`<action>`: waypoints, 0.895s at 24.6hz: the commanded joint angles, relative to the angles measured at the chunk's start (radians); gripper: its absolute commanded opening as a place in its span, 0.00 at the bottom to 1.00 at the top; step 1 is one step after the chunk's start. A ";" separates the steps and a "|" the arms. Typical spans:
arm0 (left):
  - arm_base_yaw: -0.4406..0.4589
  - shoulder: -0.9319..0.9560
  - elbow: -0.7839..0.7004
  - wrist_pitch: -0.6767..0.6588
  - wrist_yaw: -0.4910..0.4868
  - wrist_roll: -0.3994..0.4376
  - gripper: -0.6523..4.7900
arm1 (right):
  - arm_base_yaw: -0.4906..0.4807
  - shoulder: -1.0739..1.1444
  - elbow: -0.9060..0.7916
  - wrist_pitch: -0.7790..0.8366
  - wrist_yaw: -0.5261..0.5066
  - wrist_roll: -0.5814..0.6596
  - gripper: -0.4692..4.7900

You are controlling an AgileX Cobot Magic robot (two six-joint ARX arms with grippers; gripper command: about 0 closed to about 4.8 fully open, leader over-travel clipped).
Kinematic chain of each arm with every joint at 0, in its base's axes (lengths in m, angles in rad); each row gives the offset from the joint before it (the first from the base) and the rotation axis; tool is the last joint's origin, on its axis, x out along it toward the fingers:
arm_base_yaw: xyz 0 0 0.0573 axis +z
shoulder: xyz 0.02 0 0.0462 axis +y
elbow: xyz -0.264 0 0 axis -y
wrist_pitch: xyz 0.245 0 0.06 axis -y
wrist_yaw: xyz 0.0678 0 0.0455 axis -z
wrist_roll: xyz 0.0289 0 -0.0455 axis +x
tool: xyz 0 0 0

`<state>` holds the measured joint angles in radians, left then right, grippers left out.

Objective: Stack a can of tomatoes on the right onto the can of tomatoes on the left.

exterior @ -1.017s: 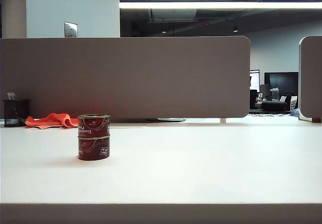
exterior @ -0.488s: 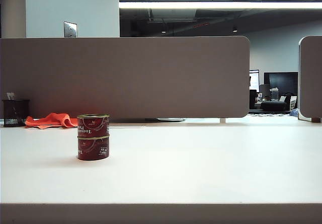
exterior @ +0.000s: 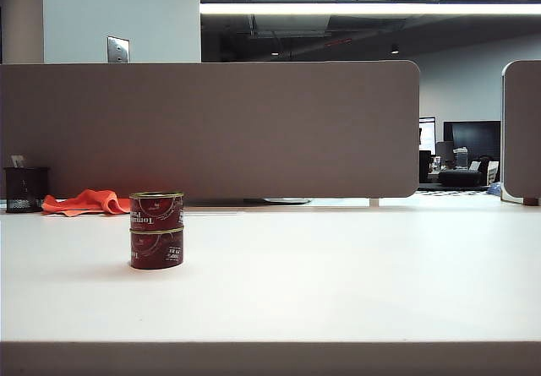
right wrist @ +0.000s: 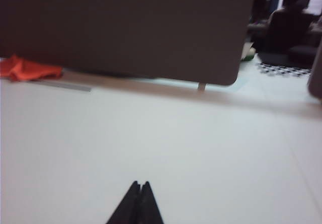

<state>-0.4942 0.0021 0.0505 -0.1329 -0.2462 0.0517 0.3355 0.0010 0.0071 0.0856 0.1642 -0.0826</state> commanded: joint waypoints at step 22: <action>0.001 0.001 0.003 0.006 0.003 0.000 0.11 | -0.215 -0.002 -0.006 0.065 -0.164 0.004 0.09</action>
<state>-0.4942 0.0025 0.0505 -0.1329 -0.2462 0.0517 0.1204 0.0010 0.0071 0.1352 0.0029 -0.0822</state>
